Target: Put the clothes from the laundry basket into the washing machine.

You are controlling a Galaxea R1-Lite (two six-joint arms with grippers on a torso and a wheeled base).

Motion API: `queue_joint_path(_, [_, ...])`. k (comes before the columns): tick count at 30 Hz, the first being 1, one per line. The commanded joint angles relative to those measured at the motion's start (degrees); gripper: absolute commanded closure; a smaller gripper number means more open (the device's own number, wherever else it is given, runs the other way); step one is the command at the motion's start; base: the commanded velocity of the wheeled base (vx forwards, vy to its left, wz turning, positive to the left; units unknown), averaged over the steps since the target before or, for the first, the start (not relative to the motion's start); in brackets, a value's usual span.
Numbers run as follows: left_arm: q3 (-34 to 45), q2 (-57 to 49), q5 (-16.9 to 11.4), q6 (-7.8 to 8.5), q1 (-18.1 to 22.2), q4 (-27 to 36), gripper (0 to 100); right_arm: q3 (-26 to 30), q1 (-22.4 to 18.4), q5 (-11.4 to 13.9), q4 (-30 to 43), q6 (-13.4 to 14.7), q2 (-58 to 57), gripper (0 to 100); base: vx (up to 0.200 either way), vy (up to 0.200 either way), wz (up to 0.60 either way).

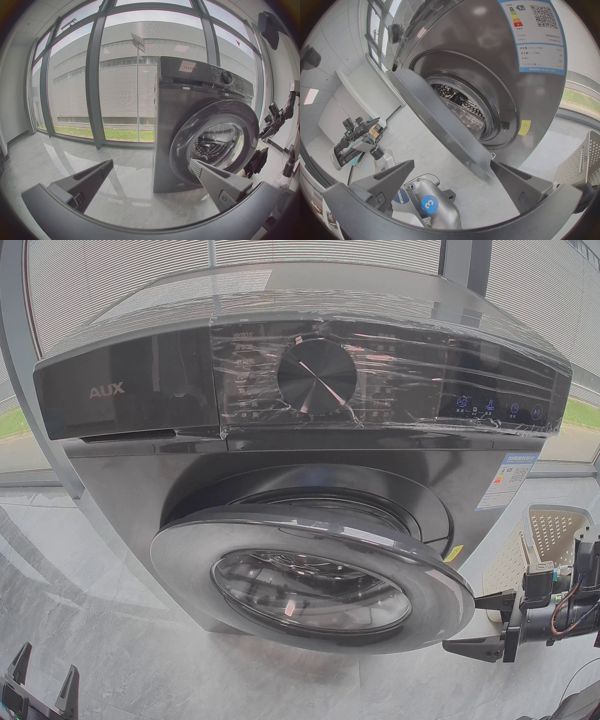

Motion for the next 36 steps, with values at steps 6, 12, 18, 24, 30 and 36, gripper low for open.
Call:
queue_joint_path(6, [0.9,-1.0,0.0,-0.06,0.0,0.0,0,-1.2,-0.7,-0.1,-0.7,0.2,-0.1,0,-0.067,0.000,0.00])
queue_joint_path(12, [0.9,-1.0,0.0,-0.06,0.0,0.0,0,-0.2,0.3,-2.4,-4.2,-0.1,4.2,0,-0.200,0.000,0.00])
queue_joint_path(18, [0.9,-1.0,0.0,-0.06,0.0,0.0,0,2.6,3.2,-3.6,-5.7,0.2,3.6,0,-0.033,0.000,0.00])
queue_joint_path(24, [0.9,-1.0,0.0,-0.06,0.0,0.0,0,3.3,2.5,-3.6,-5.8,0.2,2.0,0,0.000,0.000,0.00])
queue_joint_path(30, [0.9,-1.0,0.0,-0.06,0.0,0.0,0,0.6,2.4,-3.7,-5.9,0.3,4.0,0,-0.167,0.000,0.00])
queue_joint_path(36, [0.9,-1.0,0.0,-0.06,0.0,0.0,0,-1.1,3.2,-3.7,-5.9,0.1,7.1,0,-0.033,0.000,0.00])
